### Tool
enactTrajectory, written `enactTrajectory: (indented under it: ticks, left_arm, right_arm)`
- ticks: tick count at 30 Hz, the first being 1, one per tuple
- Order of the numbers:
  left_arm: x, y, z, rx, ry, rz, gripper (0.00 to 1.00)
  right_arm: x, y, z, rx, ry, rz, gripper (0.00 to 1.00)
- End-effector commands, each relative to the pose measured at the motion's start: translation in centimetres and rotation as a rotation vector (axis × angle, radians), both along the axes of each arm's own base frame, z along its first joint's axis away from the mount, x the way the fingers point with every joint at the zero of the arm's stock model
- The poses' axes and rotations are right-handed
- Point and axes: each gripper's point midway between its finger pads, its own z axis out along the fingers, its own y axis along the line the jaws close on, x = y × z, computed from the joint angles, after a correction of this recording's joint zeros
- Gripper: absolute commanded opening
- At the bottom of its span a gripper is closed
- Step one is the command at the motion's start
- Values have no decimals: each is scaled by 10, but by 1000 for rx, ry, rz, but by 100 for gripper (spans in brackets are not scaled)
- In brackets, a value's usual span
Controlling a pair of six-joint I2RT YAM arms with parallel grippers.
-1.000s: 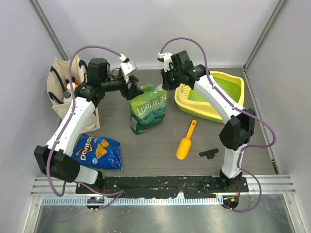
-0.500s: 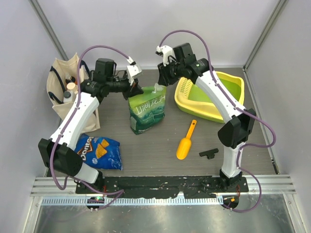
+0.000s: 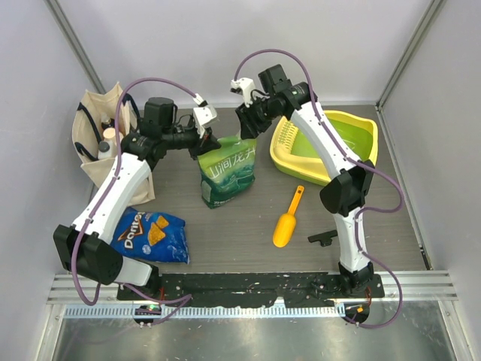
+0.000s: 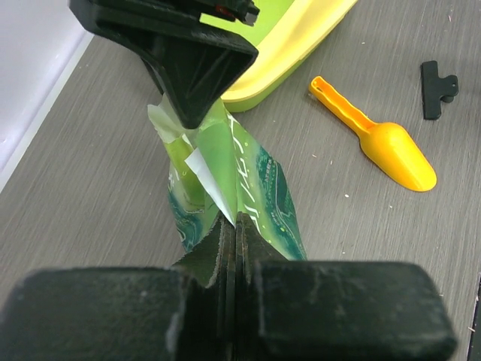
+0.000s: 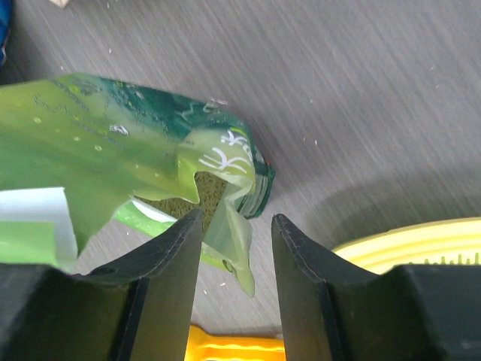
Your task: Fill the litter box with clean litter
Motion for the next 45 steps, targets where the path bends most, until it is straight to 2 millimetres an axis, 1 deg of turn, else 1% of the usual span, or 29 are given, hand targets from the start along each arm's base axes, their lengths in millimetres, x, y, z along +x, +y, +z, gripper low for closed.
enactTrajectory:
  ticks: [1,2,3,6,13,17,19,22,23,24,25,26,27,28,29,30,31,32,34,35,37,38,39,40,41,42,45]
  left_arm:
    - [-5,0,25,-38,-78,0,0]
    - [-4,0,25,-38,-78,0,0]
    - [-4,0,25,-40,-79,3,0]
    - [-3,0,25,-43,-80,1,0]
    - [-3,-1,26,-49,-78,-1,0]
    - [-4,-1,24,-48,-75,-1,0]
    - [-4,-1,25,-48,-77,-1,0]
    - [-3,-1,24,-49,-74,1,0]
    - [-3,-1,24,-50,-76,1,0]
    - [-3,-1,24,-48,-76,4,0]
    - [-2,0,24,-46,-76,12,0]
    - [4,3,24,-36,-91,40,0]
    - [8,5,25,-32,-102,64,0]
    - [13,7,26,-25,-115,91,0]
    - [26,15,32,-15,-163,152,0]
    - [31,19,34,-14,-187,176,0]
    - [37,22,39,-20,-212,197,0]
    - [44,26,54,-47,-274,222,0]
    - [49,32,66,-66,-328,249,0]
    - [49,33,79,-83,-370,248,0]
    - [41,28,88,-102,-395,186,0]
    - [33,25,92,-111,-400,153,0]
    - [27,22,93,-119,-401,121,0]
    - [16,15,94,-139,-396,60,0]
    - [11,13,95,-149,-398,38,0]
    - [3,12,97,-160,-403,22,0]
    - [-3,13,104,-183,-434,26,0]
  right_arm:
    - [-11,-4,10,-16,-9,42,48]
    - [-12,-4,8,-21,-2,43,47]
    - [-14,-6,3,-30,12,42,45]
    - [-14,-6,-2,-35,23,44,38]
    - [0,3,11,22,-21,0,42]
    - [2,7,10,28,-19,-14,38]
    - [1,8,9,32,-8,-14,34]
    - [-1,8,4,15,-4,-13,24]
    - [-1,7,5,12,-8,-14,17]
    - [0,7,5,9,-12,-16,14]
    - [3,3,6,-4,-24,-35,10]
    - [7,2,9,-8,-45,-50,2]
    - [15,-2,11,-23,-73,-87,1]
    - [33,-12,21,-36,-138,-207,1]
    - [44,-21,26,-47,-172,-271,1]
    - [50,-25,33,-42,-201,-307,1]
    - [62,-30,43,-37,-254,-372,1]
    - [64,-34,52,-26,-277,-409,1]
    - [69,-40,61,-15,-295,-477,1]
    - [68,-41,65,-6,-296,-493,1]
    - [63,-43,63,-8,-271,-510,1]
    - [61,-44,59,-12,-256,-515,1]
    - [57,-45,63,-9,-255,-520,1]
    - [53,-45,63,-10,-248,-522,1]
    - [50,-45,62,-10,-240,-523,1]
    - [45,-45,71,4,-250,-521,1]
    - [36,-47,85,38,-256,-545,1]
